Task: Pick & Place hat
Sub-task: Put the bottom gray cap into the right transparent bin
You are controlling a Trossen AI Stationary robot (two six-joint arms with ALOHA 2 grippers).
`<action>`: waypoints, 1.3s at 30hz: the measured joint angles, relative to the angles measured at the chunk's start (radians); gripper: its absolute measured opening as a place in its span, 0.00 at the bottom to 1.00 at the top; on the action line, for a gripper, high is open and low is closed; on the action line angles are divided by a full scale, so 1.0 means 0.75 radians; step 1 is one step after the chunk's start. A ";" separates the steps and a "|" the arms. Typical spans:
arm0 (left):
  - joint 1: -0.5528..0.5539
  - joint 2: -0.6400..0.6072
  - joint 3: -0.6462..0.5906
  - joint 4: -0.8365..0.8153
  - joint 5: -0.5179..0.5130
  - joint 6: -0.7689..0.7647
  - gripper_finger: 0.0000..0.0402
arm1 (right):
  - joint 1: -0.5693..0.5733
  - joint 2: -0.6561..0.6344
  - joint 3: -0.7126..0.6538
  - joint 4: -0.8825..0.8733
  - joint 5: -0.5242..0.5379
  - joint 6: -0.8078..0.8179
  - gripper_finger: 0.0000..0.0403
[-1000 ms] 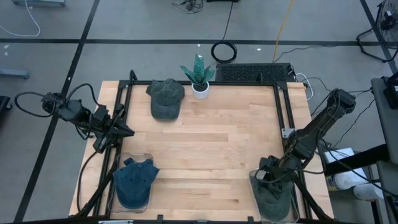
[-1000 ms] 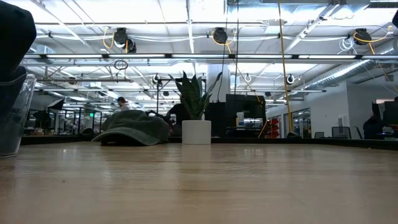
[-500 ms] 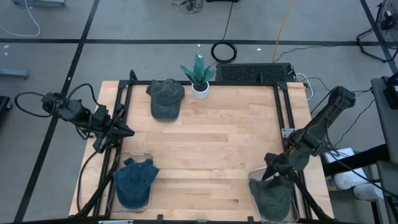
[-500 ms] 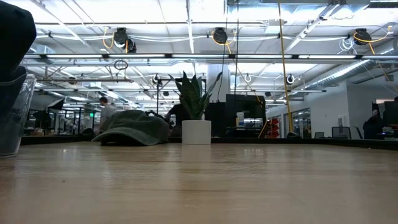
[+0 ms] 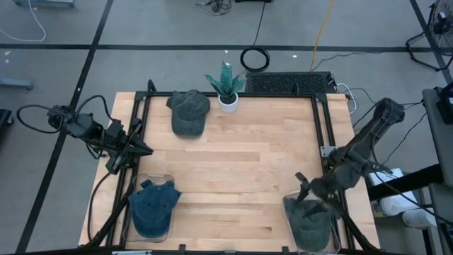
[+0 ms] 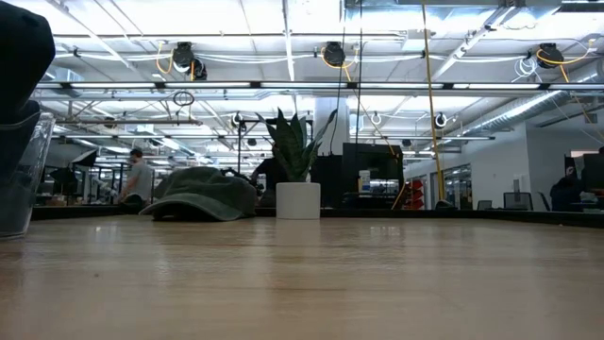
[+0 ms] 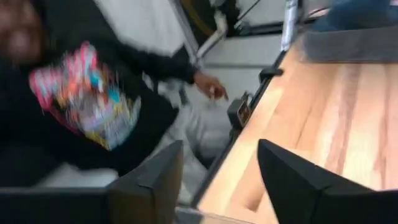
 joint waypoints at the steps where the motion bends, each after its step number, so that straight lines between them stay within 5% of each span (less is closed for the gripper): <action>1: 0.000 0.000 0.000 0.000 0.000 0.000 0.08 | 0.000 0.044 0.032 -0.027 -0.031 -0.053 0.44; 7: 0.000 0.000 0.000 -0.001 0.000 0.000 0.08 | 0.016 0.368 0.426 -0.589 -0.083 -0.023 0.04; 14: 0.000 0.000 0.000 0.000 0.000 0.000 0.08 | 0.118 0.692 0.765 -1.083 -0.218 0.445 0.01; 22: 0.000 0.000 0.000 0.000 0.000 0.000 0.08 | 0.190 0.854 0.790 -1.329 -0.260 0.906 0.00; 39: 0.000 0.000 0.000 0.000 0.000 0.000 0.08 | 0.136 0.930 0.496 -1.173 -0.332 0.867 0.00</action>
